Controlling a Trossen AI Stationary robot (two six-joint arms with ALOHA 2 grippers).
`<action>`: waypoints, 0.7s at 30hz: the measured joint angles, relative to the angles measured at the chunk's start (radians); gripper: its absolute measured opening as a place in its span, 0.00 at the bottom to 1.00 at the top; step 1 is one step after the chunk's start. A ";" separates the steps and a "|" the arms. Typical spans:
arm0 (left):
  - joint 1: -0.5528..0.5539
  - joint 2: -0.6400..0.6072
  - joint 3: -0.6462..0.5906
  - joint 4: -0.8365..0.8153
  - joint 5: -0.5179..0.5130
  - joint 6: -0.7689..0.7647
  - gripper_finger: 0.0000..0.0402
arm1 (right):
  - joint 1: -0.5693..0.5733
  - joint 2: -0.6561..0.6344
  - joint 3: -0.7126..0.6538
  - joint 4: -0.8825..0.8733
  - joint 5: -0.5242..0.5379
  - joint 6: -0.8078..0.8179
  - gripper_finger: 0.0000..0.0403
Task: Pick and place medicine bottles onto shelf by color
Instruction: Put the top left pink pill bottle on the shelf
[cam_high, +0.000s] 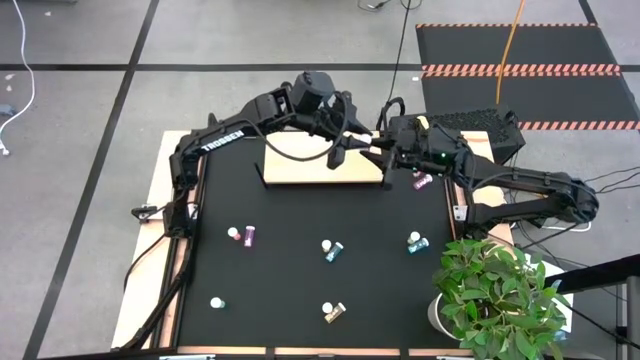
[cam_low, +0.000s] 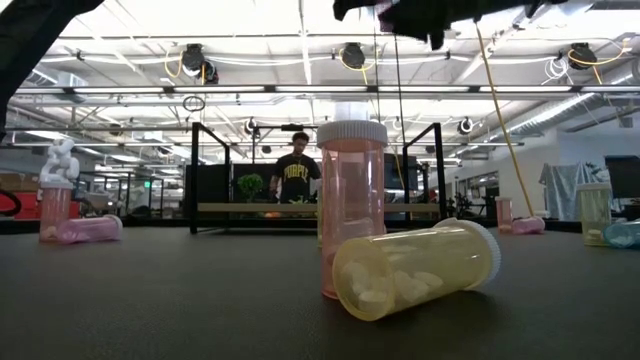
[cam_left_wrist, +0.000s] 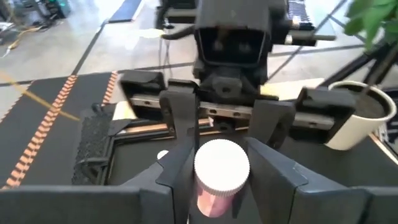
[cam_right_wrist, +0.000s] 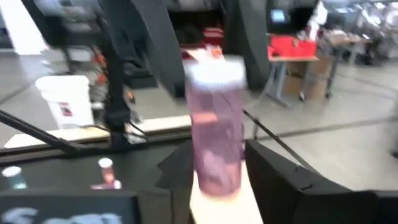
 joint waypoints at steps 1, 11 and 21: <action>0.008 0.000 0.000 0.000 -0.004 -0.009 0.33 | -0.006 0.000 0.000 -0.020 0.017 0.004 0.40; 0.122 -0.024 0.001 -0.026 -0.064 -0.016 0.31 | -0.025 -0.029 0.000 -0.052 0.058 -0.001 0.71; 0.309 -0.048 -0.132 -0.113 -0.046 0.035 0.30 | -0.037 -0.049 -0.001 -0.062 0.086 0.011 0.74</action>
